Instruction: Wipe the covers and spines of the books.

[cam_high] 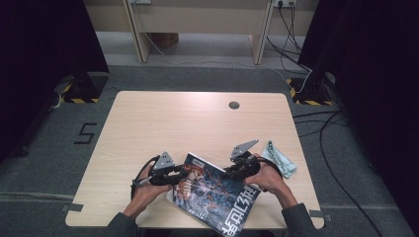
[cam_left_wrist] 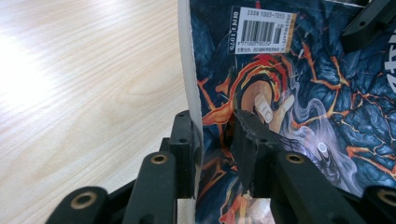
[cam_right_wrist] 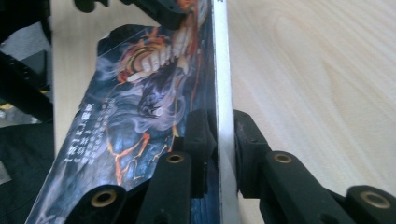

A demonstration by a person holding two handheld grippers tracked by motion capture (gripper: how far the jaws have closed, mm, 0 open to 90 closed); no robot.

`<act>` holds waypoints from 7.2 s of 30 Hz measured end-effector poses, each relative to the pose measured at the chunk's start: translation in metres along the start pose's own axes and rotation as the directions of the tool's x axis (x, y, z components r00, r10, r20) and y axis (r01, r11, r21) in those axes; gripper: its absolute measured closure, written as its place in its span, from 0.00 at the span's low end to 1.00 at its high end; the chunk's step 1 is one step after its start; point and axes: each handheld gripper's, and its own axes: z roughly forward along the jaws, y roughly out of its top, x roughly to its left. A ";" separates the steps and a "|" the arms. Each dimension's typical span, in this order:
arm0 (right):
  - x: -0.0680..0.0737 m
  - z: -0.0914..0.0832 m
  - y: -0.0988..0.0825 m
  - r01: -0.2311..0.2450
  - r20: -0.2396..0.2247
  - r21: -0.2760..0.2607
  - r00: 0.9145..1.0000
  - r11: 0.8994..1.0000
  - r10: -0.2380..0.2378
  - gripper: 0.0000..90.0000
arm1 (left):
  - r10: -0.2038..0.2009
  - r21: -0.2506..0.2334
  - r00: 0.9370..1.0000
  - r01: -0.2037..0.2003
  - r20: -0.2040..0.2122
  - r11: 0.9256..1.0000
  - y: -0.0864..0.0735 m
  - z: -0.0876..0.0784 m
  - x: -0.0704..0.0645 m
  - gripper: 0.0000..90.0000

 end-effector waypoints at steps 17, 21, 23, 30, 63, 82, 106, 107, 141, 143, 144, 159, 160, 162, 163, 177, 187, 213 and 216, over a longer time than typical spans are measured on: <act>0.004 -0.020 -0.009 -0.062 0.273 0.053 0.961 0.997 0.046 0.60 | -0.013 -0.038 0.996 0.010 -0.093 0.999 -0.001 -0.016 -0.001 0.84; -0.007 -0.014 -0.017 -0.114 0.362 0.088 0.929 0.990 0.075 0.59 | -0.005 -0.057 0.995 0.000 -0.095 0.998 -0.001 -0.024 -0.003 0.85; -0.011 -0.009 -0.020 -0.113 0.385 0.114 0.921 0.987 0.061 0.58 | 0.010 -0.064 0.996 -0.016 -0.093 0.998 -0.001 -0.025 -0.005 0.86; -0.025 -0.003 -0.019 -0.158 0.439 0.077 0.892 0.985 0.109 0.54 | 0.030 -0.071 0.999 -0.032 -0.031 0.997 -0.006 -0.032 -0.018 0.90; -0.078 -0.077 -0.090 -0.358 0.595 -0.050 0.740 0.932 0.316 0.58 | 0.043 0.007 0.999 -0.043 -0.005 0.999 -0.020 -0.029 -0.026 0.90; -0.079 -0.075 -0.088 -0.341 0.539 -0.121 0.766 0.932 0.350 0.92 | 0.066 0.007 0.998 -0.066 -0.013 0.998 -0.018 -0.025 -0.032 0.90; -0.023 -0.019 -0.022 -0.178 0.365 -0.094 0.909 0.979 0.200 0.91 | 0.118 0.001 0.993 -0.118 -0.031 0.993 -0.017 -0.024 -0.037 0.90; -0.019 -0.017 -0.018 -0.170 0.352 -0.103 0.915 0.980 0.196 0.91 | 0.120 0.001 0.992 -0.120 -0.031 0.993 -0.017 -0.024 -0.037 0.89; -0.050 -0.027 -0.044 -0.282 0.409 -0.078 0.866 0.956 0.289 0.91 | 0.134 0.003 0.990 -0.134 -0.034 0.991 -0.016 -0.024 -0.037 0.88; -0.044 -0.024 -0.037 -0.269 0.394 -0.080 0.876 0.960 0.278 0.91 | 0.133 0.004 0.991 -0.133 -0.035 0.991 -0.016 -0.024 -0.037 0.88; -0.040 -0.023 -0.033 -0.256 0.382 -0.082 0.885 0.963 0.268 0.91 | 0.134 0.004 0.990 -0.134 -0.036 0.991 -0.016 -0.024 -0.037 0.88; -0.006 -0.005 0.004 -0.145 0.285 -0.122 0.942 0.982 0.175 0.91 | 0.135 0.003 0.990 -0.135 -0.039 0.991 -0.016 -0.024 -0.037 0.87; -0.009 -0.007 0.001 -0.150 0.293 -0.117 0.939 0.982 0.179 0.91 | 0.134 0.003 0.990 -0.134 -0.037 0.991 -0.016 -0.024 -0.037 0.87; -0.016 -0.011 -0.007 -0.173 0.311 -0.105 0.930 0.979 0.198 0.91 | 0.137 0.001 0.990 -0.137 -0.037 0.991 -0.016 -0.024 -0.037 0.87; -0.020 -0.013 -0.011 -0.199 0.317 -0.104 0.922 0.974 0.222 0.91 | 0.137 0.002 0.990 -0.137 -0.036 0.991 -0.016 -0.024 -0.037 0.87; -0.063 -0.031 -0.056 -0.364 0.393 -0.112 0.838 0.925 0.378 0.91 | 0.140 0.000 0.989 -0.140 -0.036 0.990 -0.016 -0.025 -0.037 0.87; -0.047 -0.024 -0.038 -0.309 0.350 -0.119 0.876 0.944 0.331 0.91 | 0.146 -0.001 0.989 -0.146 -0.036 0.989 -0.016 -0.025 -0.037 0.87; -0.001 0.000 0.015 -0.153 0.230 -0.146 0.956 0.977 0.184 0.91 | 0.147 0.000 0.988 -0.147 -0.037 0.989 -0.016 -0.024 -0.038 0.86; -0.011 -0.007 0.003 -0.193 0.252 -0.133 0.942 0.972 0.221 0.91 | 0.149 0.001 0.988 -0.149 -0.038 0.989 -0.016 -0.024 -0.038 0.86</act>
